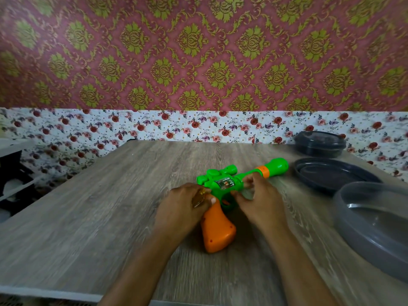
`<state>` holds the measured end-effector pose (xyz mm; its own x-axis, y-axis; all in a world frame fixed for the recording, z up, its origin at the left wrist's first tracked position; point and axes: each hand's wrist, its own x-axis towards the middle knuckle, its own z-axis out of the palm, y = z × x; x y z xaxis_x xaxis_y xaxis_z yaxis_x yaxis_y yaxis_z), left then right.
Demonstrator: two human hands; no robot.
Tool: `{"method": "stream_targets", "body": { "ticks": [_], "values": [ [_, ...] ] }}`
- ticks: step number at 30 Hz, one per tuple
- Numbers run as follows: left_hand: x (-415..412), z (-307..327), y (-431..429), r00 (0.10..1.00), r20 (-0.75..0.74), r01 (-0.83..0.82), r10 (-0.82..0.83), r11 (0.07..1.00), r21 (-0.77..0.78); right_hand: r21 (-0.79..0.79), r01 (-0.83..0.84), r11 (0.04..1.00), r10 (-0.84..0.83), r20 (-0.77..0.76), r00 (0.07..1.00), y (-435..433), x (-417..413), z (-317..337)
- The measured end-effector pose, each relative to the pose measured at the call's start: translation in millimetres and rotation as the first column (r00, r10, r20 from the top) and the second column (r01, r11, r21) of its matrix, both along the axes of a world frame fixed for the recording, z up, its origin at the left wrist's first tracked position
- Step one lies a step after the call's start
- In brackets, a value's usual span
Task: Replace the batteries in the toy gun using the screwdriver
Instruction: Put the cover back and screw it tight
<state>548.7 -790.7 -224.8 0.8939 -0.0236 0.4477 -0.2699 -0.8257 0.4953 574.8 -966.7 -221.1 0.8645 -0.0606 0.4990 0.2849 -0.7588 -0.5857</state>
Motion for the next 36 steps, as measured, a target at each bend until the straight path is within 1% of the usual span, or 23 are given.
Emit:
{"method": "stream_targets", "body": {
  "ticks": [1, 3, 4, 7, 10, 12, 15, 19, 22, 26, 31, 36],
  "values": [
    [-1, 1, -1, 0.999, 0.021, 0.024, -0.024, 1.000, 0.015, -0.054, -0.007, 0.998, 0.007, 0.002, 1.000, 0, 1, -2],
    [-3, 4, -4, 0.995, 0.035, 0.089, -0.089, 0.996, 0.022, -0.154, -0.075, 0.985, 0.061, -0.095, 0.994, -2, 5, -4],
    [-5, 5, -6, 0.992, 0.028, 0.120, -0.121, 0.992, 0.027, -0.165, -0.113, 0.980, 0.087, -0.157, 0.984, -2, 6, -5],
    [-10, 8, -11, 0.980, -0.058, 0.195, -0.190, 0.975, 0.103, -0.069, -0.200, 0.977, 0.175, -0.270, 0.947, -3, 10, -9],
    [-8, 7, -11, 0.975, -0.094, 0.210, -0.201, 0.972, 0.103, -0.024, -0.218, 0.976, 0.202, -0.289, 0.936, -2, 10, -10],
    [-7, 8, -10, 0.972, -0.113, 0.217, -0.207, 0.972, 0.091, -0.028, -0.221, 0.975, 0.203, -0.300, 0.932, -1, 12, -9],
    [-3, 12, -2, 0.972, -0.130, 0.209, -0.197, 0.974, 0.091, -0.096, -0.252, 0.963, 0.203, -0.360, 0.911, 7, 18, -4],
    [0, 16, 28, 0.975, -0.170, 0.163, -0.143, 0.981, 0.107, -0.227, -0.316, 0.921, 0.191, -0.444, 0.876, 38, 33, 9],
    [2, 16, 63, 0.980, -0.183, 0.094, -0.074, 0.990, 0.104, -0.244, -0.370, 0.896, 0.231, -0.457, 0.859, 77, 45, 11],
    [9, 11, 126, 0.976, -0.207, -0.048, 0.062, 0.996, 0.072, -0.190, -0.443, 0.876, 0.321, -0.455, 0.831, 146, 61, 4],
    [13, 10, 188, 0.961, -0.183, -0.201, 0.207, 0.978, 0.049, -0.167, -0.511, 0.843, 0.403, -0.431, 0.807, 222, 83, -2],
    [20, 7, 220, 0.938, -0.153, -0.308, 0.311, 0.950, 0.045, -0.059, -0.566, 0.822, 0.494, -0.420, 0.762, 273, 105, -10]
  ]
}}
